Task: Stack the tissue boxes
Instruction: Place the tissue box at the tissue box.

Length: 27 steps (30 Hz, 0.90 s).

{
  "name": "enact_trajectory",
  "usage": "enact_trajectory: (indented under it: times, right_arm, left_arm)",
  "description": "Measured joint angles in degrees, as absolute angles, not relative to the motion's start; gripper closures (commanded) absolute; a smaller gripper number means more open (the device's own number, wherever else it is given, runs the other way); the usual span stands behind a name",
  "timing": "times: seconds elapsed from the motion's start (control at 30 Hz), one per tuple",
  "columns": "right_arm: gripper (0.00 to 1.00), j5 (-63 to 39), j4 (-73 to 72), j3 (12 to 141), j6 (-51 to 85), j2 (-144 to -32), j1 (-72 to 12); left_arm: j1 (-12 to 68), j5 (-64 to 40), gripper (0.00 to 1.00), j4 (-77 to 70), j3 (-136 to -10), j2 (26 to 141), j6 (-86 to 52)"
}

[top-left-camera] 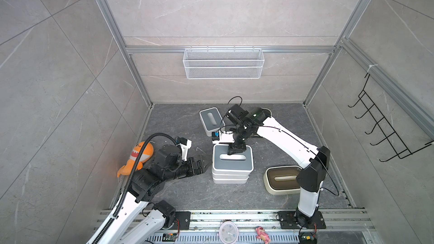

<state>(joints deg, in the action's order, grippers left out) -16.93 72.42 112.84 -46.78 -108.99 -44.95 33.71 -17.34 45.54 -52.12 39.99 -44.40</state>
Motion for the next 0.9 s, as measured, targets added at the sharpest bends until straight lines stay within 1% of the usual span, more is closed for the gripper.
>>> enact_trajectory:
  times: [0.9]
  right_arm:
    - [0.57, -16.9, 71.8, 112.0, -46.8, -109.4, -45.0]
  left_arm:
    - [33.7, -16.6, 0.0, 45.6, -51.8, 40.8, -44.8]
